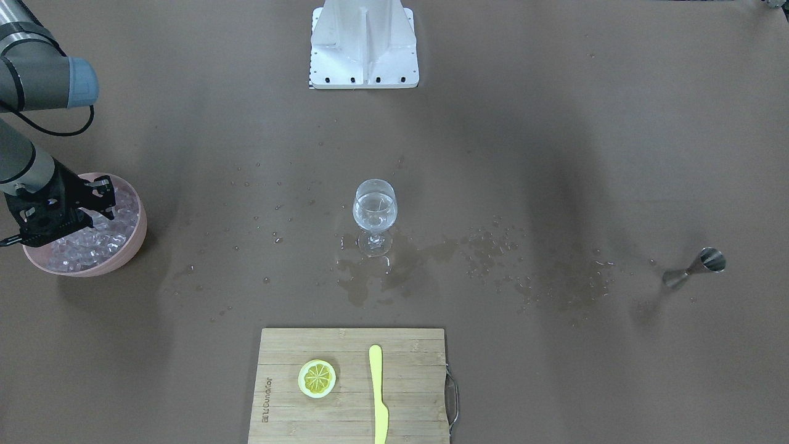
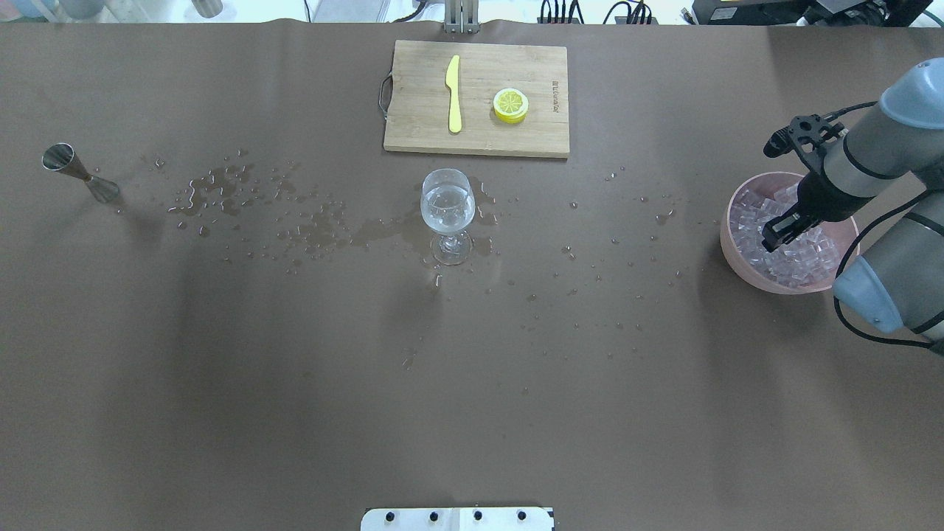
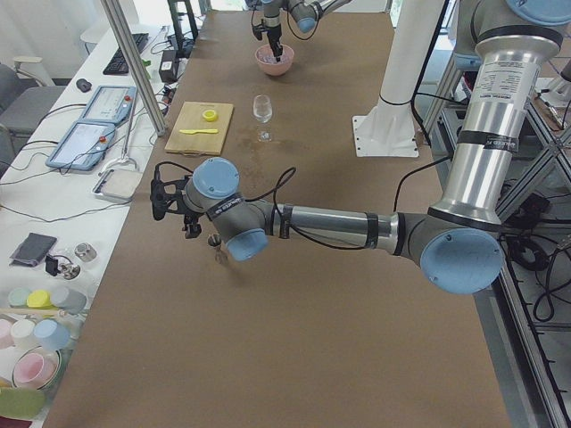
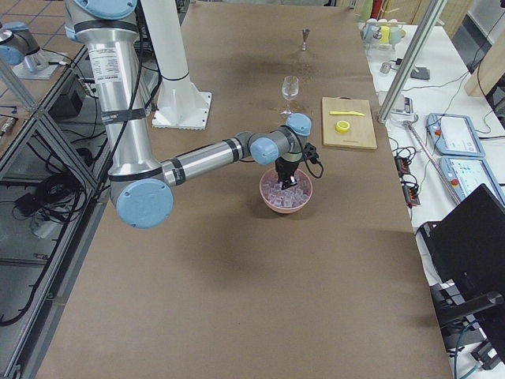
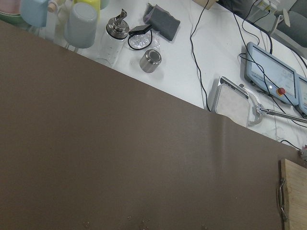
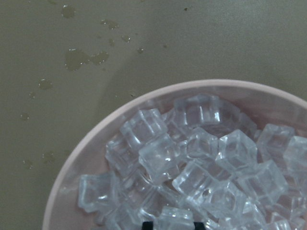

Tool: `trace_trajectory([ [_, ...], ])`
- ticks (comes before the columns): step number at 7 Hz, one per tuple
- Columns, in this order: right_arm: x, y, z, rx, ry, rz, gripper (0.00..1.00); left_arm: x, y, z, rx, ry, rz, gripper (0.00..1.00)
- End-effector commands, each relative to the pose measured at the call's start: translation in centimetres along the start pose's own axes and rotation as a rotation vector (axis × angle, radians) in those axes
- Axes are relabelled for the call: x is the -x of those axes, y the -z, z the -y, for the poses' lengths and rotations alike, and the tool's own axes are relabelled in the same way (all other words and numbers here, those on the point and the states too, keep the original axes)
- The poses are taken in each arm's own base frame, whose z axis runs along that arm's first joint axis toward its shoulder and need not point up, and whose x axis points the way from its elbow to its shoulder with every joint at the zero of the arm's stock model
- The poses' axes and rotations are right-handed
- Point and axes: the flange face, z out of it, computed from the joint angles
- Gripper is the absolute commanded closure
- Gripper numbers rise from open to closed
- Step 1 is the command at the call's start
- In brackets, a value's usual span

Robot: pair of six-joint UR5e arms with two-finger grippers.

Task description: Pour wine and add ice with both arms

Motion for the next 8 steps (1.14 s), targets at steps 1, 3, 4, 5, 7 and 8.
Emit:
trace_trajectory([
  [1, -0.1, 0.1, 0.0, 0.001, 0.001, 0.005, 1.00, 0.0, 0.0, 0.0, 0.000, -0.001, -0.001, 0.02],
  [3, 1.2, 7.7, 4.2, -0.015, -0.079, 0.034, 1.00, 0.1, 0.0, -0.1, -0.001, -0.004, -0.003, 0.02],
  [4, 6.7, 13.3, 7.8, 0.001, -0.101, 0.007, 1.00, 0.1, 0.1, -0.2, -0.002, -0.003, -0.004, 0.02],
  [5, 10.8, 15.3, 9.9, -0.003, -0.133, 0.021, 1.00, 0.2, 0.0, -0.1, -0.001, -0.002, -0.002, 0.02],
  [7, 22.8, 16.5, 13.1, -0.025, -0.271, 0.084, 1.00, 0.4, -0.1, -0.1, 0.000, 0.001, 0.001, 0.02],
  [8, 26.7, 17.3, 14.4, -0.054, -0.314, 0.116, 1.00, 0.6, -0.1, -0.1, 0.002, 0.004, 0.004, 0.02],
])
